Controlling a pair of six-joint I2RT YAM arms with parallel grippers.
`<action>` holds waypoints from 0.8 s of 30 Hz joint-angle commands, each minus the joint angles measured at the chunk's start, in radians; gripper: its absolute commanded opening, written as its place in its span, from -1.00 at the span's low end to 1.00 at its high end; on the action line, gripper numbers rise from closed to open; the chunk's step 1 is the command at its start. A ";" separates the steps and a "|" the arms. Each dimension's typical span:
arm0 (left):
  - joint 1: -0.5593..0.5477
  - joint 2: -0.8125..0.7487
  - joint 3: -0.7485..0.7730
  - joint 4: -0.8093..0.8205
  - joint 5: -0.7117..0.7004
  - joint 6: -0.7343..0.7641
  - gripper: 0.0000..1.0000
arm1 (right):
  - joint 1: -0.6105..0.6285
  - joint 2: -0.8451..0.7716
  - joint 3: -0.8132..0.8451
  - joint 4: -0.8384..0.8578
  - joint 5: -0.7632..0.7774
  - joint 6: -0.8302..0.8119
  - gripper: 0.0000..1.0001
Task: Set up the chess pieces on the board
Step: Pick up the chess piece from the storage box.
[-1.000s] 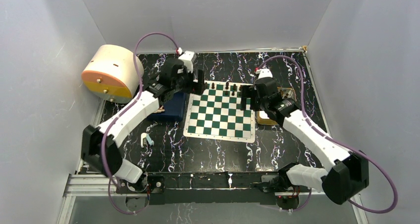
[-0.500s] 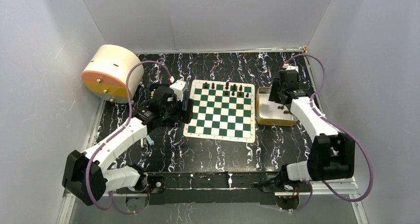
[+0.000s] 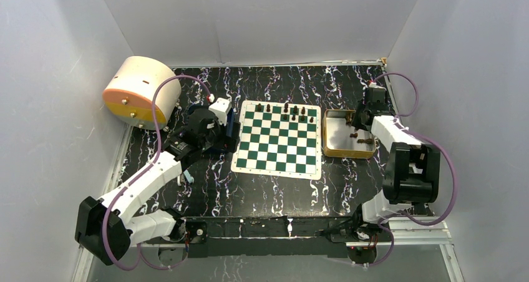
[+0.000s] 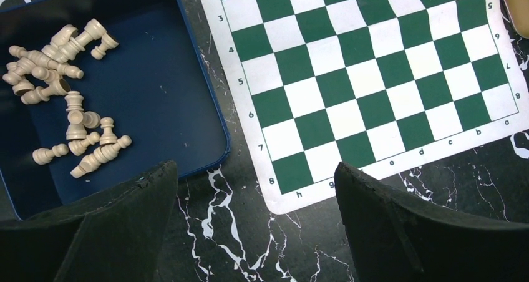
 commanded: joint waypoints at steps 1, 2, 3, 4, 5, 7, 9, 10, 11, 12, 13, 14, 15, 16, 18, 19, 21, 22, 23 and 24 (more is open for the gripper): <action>0.000 -0.039 -0.007 0.017 -0.027 0.018 0.84 | -0.018 0.037 0.067 0.086 -0.044 0.001 -0.41; -0.001 -0.038 -0.007 0.017 -0.028 0.019 0.84 | -0.020 0.048 0.077 0.081 -0.049 0.001 -0.41; -0.001 -0.037 -0.007 0.016 -0.027 0.019 0.84 | -0.021 0.056 0.086 0.080 -0.056 0.002 -0.41; -0.002 -0.034 -0.007 0.016 -0.027 0.020 0.84 | -0.021 0.065 0.093 0.080 -0.064 0.002 -0.41; -0.001 -0.032 -0.004 0.016 -0.029 0.020 0.84 | -0.022 0.077 0.099 0.081 -0.071 0.005 -0.41; -0.002 -0.028 -0.003 0.014 -0.030 0.022 0.84 | -0.022 0.096 0.115 0.079 -0.081 0.010 -0.40; -0.001 -0.031 -0.003 0.014 -0.031 0.022 0.84 | -0.023 0.113 0.128 0.081 -0.087 0.015 -0.40; -0.002 -0.032 -0.004 0.014 -0.033 0.023 0.83 | -0.023 0.119 0.133 0.081 -0.087 0.016 -0.40; -0.001 -0.034 -0.004 0.013 -0.034 0.023 0.84 | -0.023 0.126 0.138 0.081 -0.083 0.018 -0.40; -0.002 -0.034 -0.005 0.013 -0.035 0.023 0.84 | -0.023 0.132 0.141 0.082 -0.079 0.018 -0.40; -0.001 -0.036 -0.005 0.014 -0.037 0.024 0.84 | -0.023 0.137 0.142 0.084 -0.075 0.018 -0.41; -0.002 -0.036 -0.005 0.014 -0.037 0.025 0.84 | -0.023 0.143 0.144 0.085 -0.071 0.018 -0.41; -0.001 -0.036 -0.006 0.014 -0.037 0.025 0.84 | -0.022 0.148 0.145 0.086 -0.069 0.017 -0.41; -0.002 -0.035 -0.005 0.016 -0.038 0.025 0.84 | -0.023 0.150 0.146 0.086 -0.064 0.016 -0.42; -0.001 -0.033 -0.004 0.015 -0.035 0.027 0.84 | -0.023 0.157 0.144 0.086 -0.057 0.015 -0.42; -0.002 -0.032 -0.004 0.016 -0.033 0.028 0.83 | -0.023 0.160 0.144 0.086 -0.055 0.014 -0.42; -0.002 -0.031 -0.004 0.016 -0.029 0.028 0.83 | -0.024 0.170 0.146 0.088 -0.052 0.012 -0.42; -0.002 -0.031 -0.002 0.017 -0.029 0.028 0.83 | -0.024 0.174 0.147 0.088 -0.051 0.012 -0.43; -0.002 -0.031 -0.002 0.016 -0.027 0.028 0.83 | -0.024 0.177 0.147 0.090 -0.051 0.012 -0.44; -0.002 -0.031 -0.004 0.016 -0.028 0.028 0.83 | -0.024 0.181 0.147 0.092 -0.051 0.012 -0.44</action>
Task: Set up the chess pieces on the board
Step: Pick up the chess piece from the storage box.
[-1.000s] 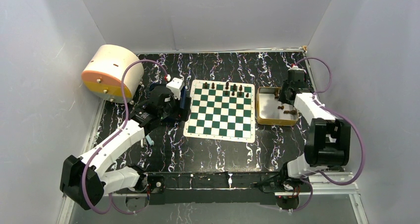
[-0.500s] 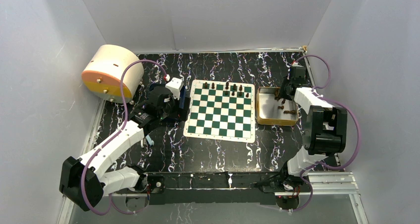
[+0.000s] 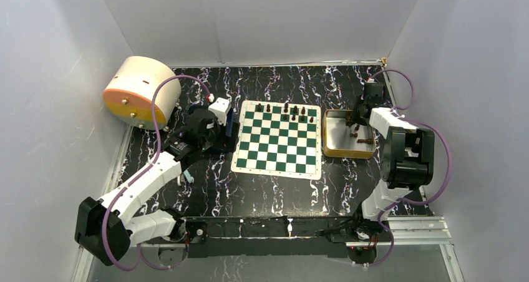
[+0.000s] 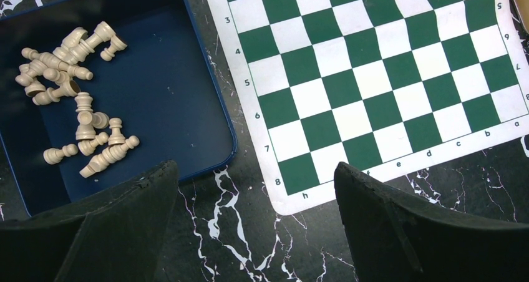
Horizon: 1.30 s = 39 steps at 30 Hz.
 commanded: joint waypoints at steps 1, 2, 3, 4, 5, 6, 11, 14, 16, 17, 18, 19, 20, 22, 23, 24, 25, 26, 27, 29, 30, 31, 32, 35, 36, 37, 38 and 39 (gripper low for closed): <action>-0.002 -0.026 -0.002 0.015 -0.009 0.011 0.83 | -0.005 0.019 0.045 0.044 0.015 -0.003 -0.45; -0.002 -0.026 -0.002 0.015 -0.010 0.011 0.83 | -0.004 0.023 0.045 0.045 0.013 -0.002 -0.46; -0.002 -0.027 -0.002 0.015 -0.009 0.011 0.83 | -0.005 0.027 0.046 0.045 0.013 -0.002 -0.47; -0.002 -0.027 -0.003 0.015 -0.011 0.011 0.83 | -0.005 0.031 0.048 0.044 0.013 -0.002 -0.48; -0.002 -0.027 -0.002 0.015 -0.010 0.013 0.83 | -0.006 0.034 0.048 0.044 0.015 -0.003 -0.49; -0.002 -0.027 -0.003 0.014 -0.010 0.013 0.83 | -0.006 0.037 0.049 0.044 0.017 -0.003 -0.49; -0.001 -0.028 -0.003 0.017 -0.010 0.011 0.83 | -0.006 0.047 0.055 0.039 0.031 -0.014 -0.52; -0.001 -0.028 -0.003 0.018 -0.007 0.011 0.83 | -0.005 0.049 0.059 0.033 0.039 -0.021 -0.57; -0.002 -0.030 -0.004 0.018 -0.006 0.011 0.83 | -0.006 0.050 0.061 0.031 0.039 -0.027 -0.66; -0.001 -0.030 -0.003 0.020 -0.008 0.011 0.83 | -0.006 0.051 0.062 0.028 0.039 -0.029 -0.68; -0.001 -0.030 -0.003 0.020 -0.007 0.011 0.83 | -0.005 0.050 0.064 0.023 0.040 -0.030 -0.69; -0.001 -0.030 -0.003 0.020 -0.008 0.011 0.83 | -0.005 0.048 0.067 0.017 0.039 -0.031 -0.70; -0.001 -0.030 -0.003 0.019 -0.007 0.011 0.83 | -0.003 0.047 0.069 0.010 0.039 -0.032 -0.70; -0.001 -0.030 -0.003 0.020 -0.006 0.011 0.83 | -0.003 0.038 0.073 -0.004 0.038 -0.031 -0.70; -0.001 -0.030 -0.003 0.020 -0.005 0.011 0.83 | -0.002 0.032 0.074 -0.014 0.041 -0.031 -0.70; -0.002 -0.031 -0.004 0.021 -0.004 0.011 0.83 | 0.000 0.026 0.074 -0.025 0.047 -0.031 -0.70; -0.001 -0.031 -0.004 0.020 -0.004 0.010 0.83 | 0.001 0.019 0.076 -0.033 0.054 -0.031 -0.70; -0.001 -0.031 -0.005 0.020 -0.003 0.010 0.83 | 0.003 0.013 0.078 -0.045 0.061 -0.031 -0.70; 0.000 -0.031 -0.005 0.020 -0.003 0.010 0.83 | 0.002 0.007 0.080 -0.055 0.066 -0.031 -0.70; -0.001 -0.031 -0.005 0.020 0.000 0.010 0.83 | 0.003 -0.006 0.082 -0.069 0.072 -0.032 -0.70; -0.001 -0.031 -0.006 0.020 0.002 0.009 0.83 | 0.003 -0.011 0.082 -0.071 0.074 -0.034 -0.70; -0.001 -0.031 -0.005 0.020 0.002 0.008 0.83 | 0.003 -0.014 0.081 -0.068 0.071 -0.038 -0.68; -0.001 -0.032 -0.005 0.021 0.002 0.008 0.83 | 0.003 -0.015 0.079 -0.056 0.065 -0.042 -0.63; -0.002 -0.034 -0.006 0.020 0.004 0.008 0.83 | 0.004 -0.010 0.084 -0.040 0.062 -0.050 -0.43; -0.001 -0.034 -0.006 0.020 0.004 0.008 0.83 | 0.003 -0.006 0.087 -0.039 0.066 -0.051 -0.41; -0.002 -0.035 -0.007 0.021 0.003 0.008 0.83 | 0.003 -0.002 0.091 -0.039 0.066 -0.051 -0.39; -0.001 -0.037 -0.008 0.021 0.004 0.008 0.83 | 0.004 0.002 0.095 -0.037 0.066 -0.051 -0.38; -0.001 -0.037 -0.008 0.022 0.002 0.008 0.83 | 0.004 0.005 0.097 -0.033 0.065 -0.051 -0.36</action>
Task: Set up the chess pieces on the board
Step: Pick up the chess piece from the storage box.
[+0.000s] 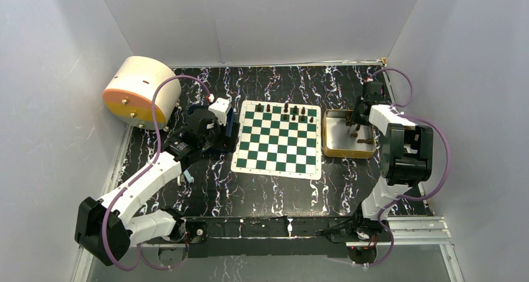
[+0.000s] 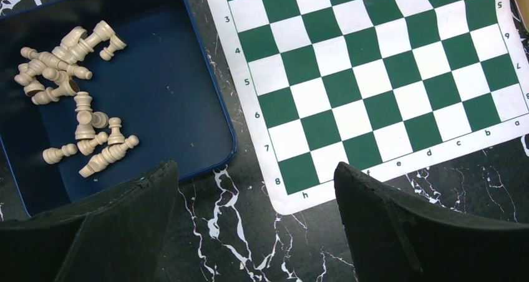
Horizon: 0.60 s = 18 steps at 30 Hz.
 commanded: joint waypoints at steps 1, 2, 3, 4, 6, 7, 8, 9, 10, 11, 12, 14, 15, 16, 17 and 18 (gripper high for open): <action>-0.002 -0.037 -0.006 0.022 0.000 0.008 0.83 | 0.003 -0.029 0.058 0.033 0.011 -0.016 -0.34; -0.002 -0.037 -0.005 0.022 -0.002 0.009 0.83 | 0.003 -0.025 0.062 0.036 0.010 -0.016 -0.33; -0.001 -0.037 -0.004 0.021 -0.004 0.011 0.83 | 0.003 -0.020 0.065 0.036 0.010 -0.016 -0.32; -0.001 -0.036 -0.004 0.022 -0.007 0.011 0.83 | 0.003 -0.015 0.068 0.036 0.011 -0.016 -0.32; -0.001 -0.037 -0.002 0.021 -0.009 0.014 0.83 | 0.003 -0.004 0.076 0.037 0.011 -0.017 -0.32; -0.001 -0.038 -0.002 0.020 -0.011 0.015 0.83 | 0.003 0.002 0.080 0.035 0.010 -0.017 -0.32; -0.001 -0.040 -0.003 0.019 -0.013 0.015 0.83 | 0.004 0.007 0.085 0.034 0.007 -0.017 -0.33; -0.001 -0.042 -0.004 0.020 -0.013 0.015 0.83 | 0.003 0.012 0.089 0.033 0.005 -0.017 -0.34; -0.001 -0.043 -0.005 0.020 -0.015 0.015 0.83 | 0.003 0.017 0.093 0.033 -0.001 -0.016 -0.34; -0.001 -0.043 -0.004 0.019 -0.015 0.015 0.83 | 0.003 0.022 0.096 0.033 -0.005 -0.016 -0.34; -0.001 -0.043 -0.004 0.022 -0.015 0.014 0.83 | 0.003 0.027 0.100 0.033 -0.005 -0.016 -0.34; -0.001 -0.042 -0.004 0.023 -0.016 0.015 0.83 | 0.003 0.041 0.111 0.023 -0.006 -0.015 -0.35; 0.000 -0.042 -0.002 0.024 -0.015 0.014 0.83 | 0.004 0.047 0.120 0.017 -0.006 -0.014 -0.35; -0.001 -0.041 -0.002 0.022 -0.014 0.015 0.83 | 0.003 0.052 0.123 0.012 -0.006 -0.014 -0.35; -0.001 -0.041 -0.002 0.022 -0.013 0.015 0.83 | 0.003 0.055 0.126 0.008 -0.006 -0.014 -0.36; 0.000 -0.043 -0.002 0.022 -0.013 0.015 0.83 | 0.003 0.058 0.125 0.007 -0.006 -0.014 -0.37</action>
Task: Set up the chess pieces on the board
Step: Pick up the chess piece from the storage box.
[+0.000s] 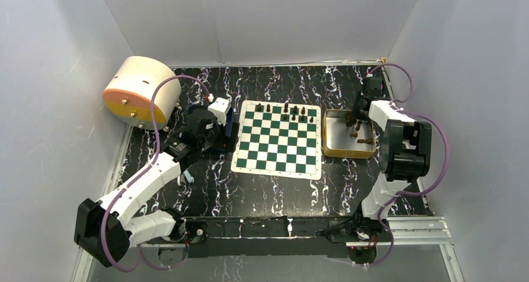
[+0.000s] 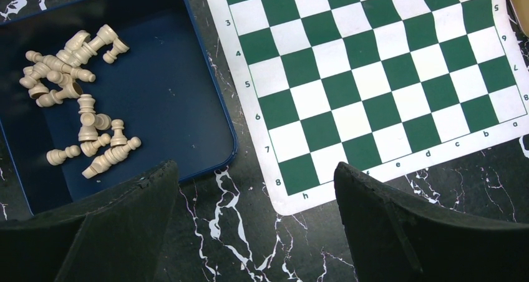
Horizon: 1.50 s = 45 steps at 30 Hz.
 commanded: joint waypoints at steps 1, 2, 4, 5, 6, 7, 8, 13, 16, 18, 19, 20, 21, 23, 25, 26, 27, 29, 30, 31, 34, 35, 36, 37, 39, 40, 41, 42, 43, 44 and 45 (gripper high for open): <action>-0.001 -0.035 -0.003 0.019 -0.013 0.011 0.83 | 0.003 0.017 0.051 0.009 -0.002 -0.001 -0.38; -0.001 -0.037 -0.003 0.019 -0.014 0.011 0.83 | 0.003 0.020 0.052 0.007 -0.002 0.001 -0.39; -0.002 -0.040 -0.005 0.021 -0.016 0.011 0.83 | 0.003 0.022 0.053 0.003 -0.013 0.004 -0.40; -0.002 -0.040 -0.005 0.021 -0.016 0.012 0.83 | 0.003 0.022 0.053 0.002 -0.018 0.005 -0.40; -0.002 -0.040 -0.005 0.021 -0.017 0.012 0.83 | 0.003 0.024 0.053 0.001 -0.019 0.006 -0.40; -0.001 -0.040 -0.005 0.020 -0.017 0.012 0.83 | 0.003 0.026 0.053 0.001 -0.018 0.008 -0.40; -0.002 -0.040 -0.005 0.021 -0.015 0.010 0.83 | 0.004 0.028 0.054 -0.003 -0.017 0.009 -0.40; -0.002 -0.043 -0.005 0.020 -0.014 0.012 0.83 | 0.003 0.039 0.057 -0.015 -0.030 0.011 -0.41; -0.002 -0.043 -0.005 0.021 -0.014 0.012 0.83 | 0.004 0.044 0.062 -0.026 -0.025 0.011 -0.41; -0.002 -0.043 -0.005 0.020 -0.015 0.012 0.83 | 0.005 0.044 0.064 -0.031 -0.023 0.011 -0.41; -0.002 -0.043 -0.005 0.020 -0.015 0.012 0.83 | 0.006 0.043 0.065 -0.035 -0.019 0.012 -0.41; -0.001 -0.043 -0.005 0.021 -0.015 0.012 0.83 | 0.007 0.042 0.065 -0.038 -0.014 0.012 -0.45; -0.001 -0.043 -0.005 0.021 -0.015 0.012 0.83 | 0.007 0.041 0.064 -0.040 -0.011 0.010 -0.50; -0.002 -0.043 -0.006 0.020 -0.014 0.012 0.83 | 0.010 0.034 0.061 -0.041 -0.003 0.007 -0.57; -0.002 -0.043 -0.007 0.021 -0.015 0.012 0.83 | 0.016 0.023 0.059 -0.046 0.011 0.001 -0.59; -0.001 -0.043 -0.007 0.021 -0.014 0.012 0.83 | 0.018 0.018 0.061 -0.053 0.017 -0.002 -0.59; -0.001 -0.043 -0.007 0.021 -0.014 0.012 0.83 | 0.020 0.012 0.063 -0.061 0.023 -0.004 -0.59; -0.001 -0.045 -0.006 0.021 -0.013 0.010 0.83 | 0.028 -0.002 0.070 -0.079 0.042 -0.006 -0.59; -0.002 -0.046 -0.006 0.020 -0.012 0.010 0.83 | 0.032 -0.009 0.074 -0.093 0.053 -0.007 -0.59; -0.002 -0.046 -0.006 0.022 -0.012 0.010 0.83 | 0.037 -0.016 0.080 -0.105 0.063 -0.008 -0.59; -0.001 -0.047 -0.007 0.022 -0.010 0.009 0.83 | 0.051 -0.044 0.092 -0.139 0.089 -0.008 -0.59; -0.002 -0.046 -0.008 0.023 -0.010 0.009 0.83 | 0.053 -0.053 0.095 -0.146 0.091 -0.006 -0.59; -0.002 -0.045 -0.008 0.022 -0.010 0.009 0.83 | 0.055 -0.062 0.095 -0.155 0.091 -0.006 -0.59; -0.001 -0.045 -0.008 0.022 -0.010 0.009 0.83 | 0.055 -0.071 0.097 -0.163 0.095 -0.005 -0.59; -0.001 -0.045 -0.009 0.023 -0.011 0.008 0.83 | 0.055 -0.086 0.104 -0.180 0.100 -0.004 -0.59; -0.001 -0.045 -0.009 0.023 -0.010 0.007 0.83 | 0.056 -0.093 0.108 -0.188 0.102 -0.003 -0.59; -0.001 -0.045 -0.009 0.023 -0.011 0.007 0.83 | 0.070 -0.099 0.113 -0.195 0.102 -0.002 -0.60; -0.001 -0.045 -0.010 0.023 -0.011 0.006 0.83 | 0.084 -0.106 0.117 -0.200 0.101 -0.001 -0.60; -0.001 -0.045 -0.010 0.023 -0.012 0.006 0.83 | 0.090 -0.113 0.120 -0.204 0.098 0.000 -0.60; -0.001 -0.045 -0.011 0.024 -0.012 0.006 0.83 | 0.097 -0.121 0.124 -0.209 0.093 0.001 -0.60; -0.001 -0.045 -0.011 0.023 -0.014 0.006 0.83 | 0.106 -0.128 0.127 -0.211 0.091 0.004 -0.60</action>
